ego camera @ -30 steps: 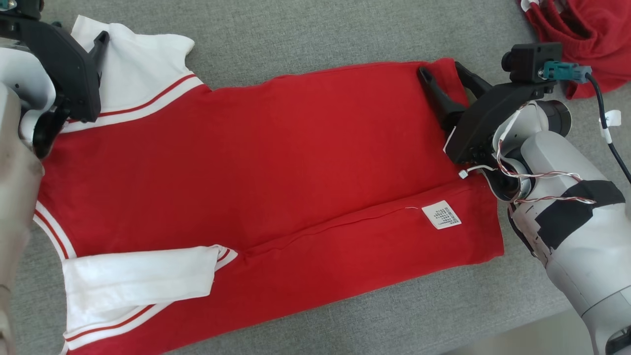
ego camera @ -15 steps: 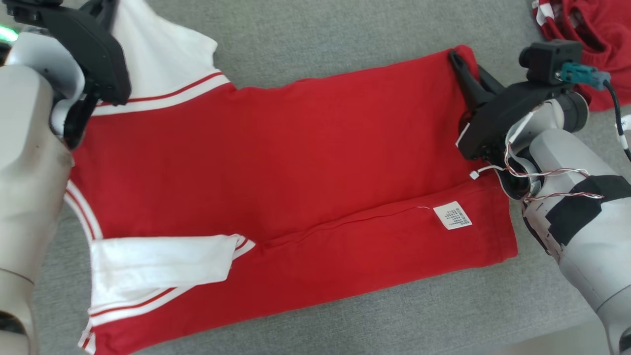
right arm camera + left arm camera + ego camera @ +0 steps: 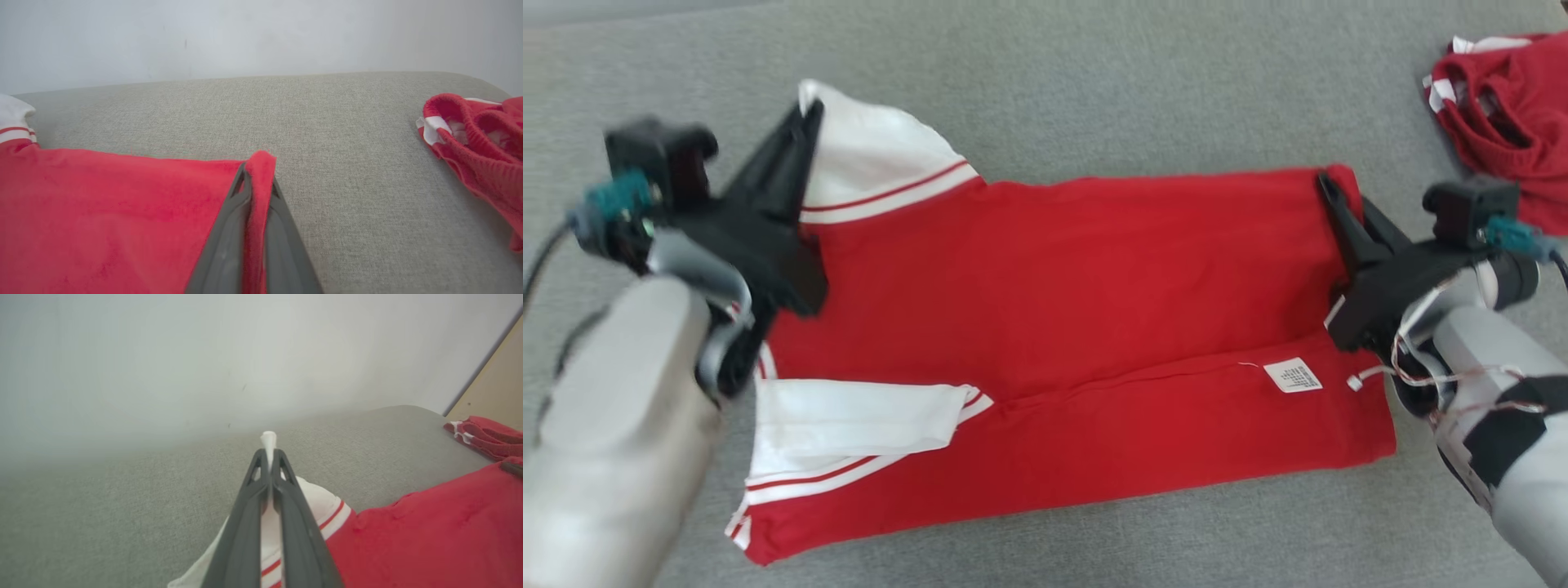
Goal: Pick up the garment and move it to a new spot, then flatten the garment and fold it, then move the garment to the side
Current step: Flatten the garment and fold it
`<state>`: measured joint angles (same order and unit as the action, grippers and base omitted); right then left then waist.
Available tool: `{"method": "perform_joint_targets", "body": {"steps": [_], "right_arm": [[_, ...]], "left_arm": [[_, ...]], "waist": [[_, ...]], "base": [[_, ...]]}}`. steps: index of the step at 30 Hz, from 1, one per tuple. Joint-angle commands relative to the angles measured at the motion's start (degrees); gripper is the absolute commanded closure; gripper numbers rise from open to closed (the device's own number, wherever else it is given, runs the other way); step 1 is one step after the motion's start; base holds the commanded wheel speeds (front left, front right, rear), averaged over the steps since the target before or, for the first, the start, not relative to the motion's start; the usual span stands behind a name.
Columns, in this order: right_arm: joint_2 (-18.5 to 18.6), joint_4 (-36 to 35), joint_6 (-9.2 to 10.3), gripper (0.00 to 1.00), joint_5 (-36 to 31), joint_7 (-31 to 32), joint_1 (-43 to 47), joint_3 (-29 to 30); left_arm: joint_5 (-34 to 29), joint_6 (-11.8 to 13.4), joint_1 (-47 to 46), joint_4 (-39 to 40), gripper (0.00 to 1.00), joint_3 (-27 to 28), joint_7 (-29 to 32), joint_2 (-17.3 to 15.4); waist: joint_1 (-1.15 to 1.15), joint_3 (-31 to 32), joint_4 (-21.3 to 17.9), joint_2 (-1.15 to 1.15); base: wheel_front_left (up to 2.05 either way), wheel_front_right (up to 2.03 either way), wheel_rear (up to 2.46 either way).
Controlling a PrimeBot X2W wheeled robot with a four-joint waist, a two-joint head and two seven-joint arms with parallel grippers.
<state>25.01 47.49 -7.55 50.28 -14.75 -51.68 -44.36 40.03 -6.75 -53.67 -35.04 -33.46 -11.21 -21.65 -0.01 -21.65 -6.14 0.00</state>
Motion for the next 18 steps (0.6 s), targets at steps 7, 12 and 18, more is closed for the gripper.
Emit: {"method": "perform_joint_targets", "body": {"steps": [7, 12, 18], "right_arm": [[2.67, -6.77, 0.17, 1.0, -4.26, -0.45, 7.72, 8.65], [2.05, -10.86, 0.17, 1.0, -8.1, -0.48, 14.54, 15.19], [1.09, -15.43, 0.17, 1.0, -10.52, -0.49, 21.56, 20.37]], "left_arm": [[1.89, 6.59, 14.86, 16.72, 1.0, 2.66, -2.89, -1.5], [2.43, 10.87, 25.11, 26.88, 1.0, 4.32, -3.55, -1.85], [3.08, 13.49, 35.14, 33.34, 1.0, 5.61, -3.91, -0.59]], "waist": [[0.01, 2.9, 3.53, 0.0], [0.01, 4.23, 4.52, 0.0], [0.01, 5.98, 4.77, 0.0]], "base": [[0.0, 0.0, 0.0], [0.0, 0.0, 0.0], [0.0, 0.0, 0.0]]}}
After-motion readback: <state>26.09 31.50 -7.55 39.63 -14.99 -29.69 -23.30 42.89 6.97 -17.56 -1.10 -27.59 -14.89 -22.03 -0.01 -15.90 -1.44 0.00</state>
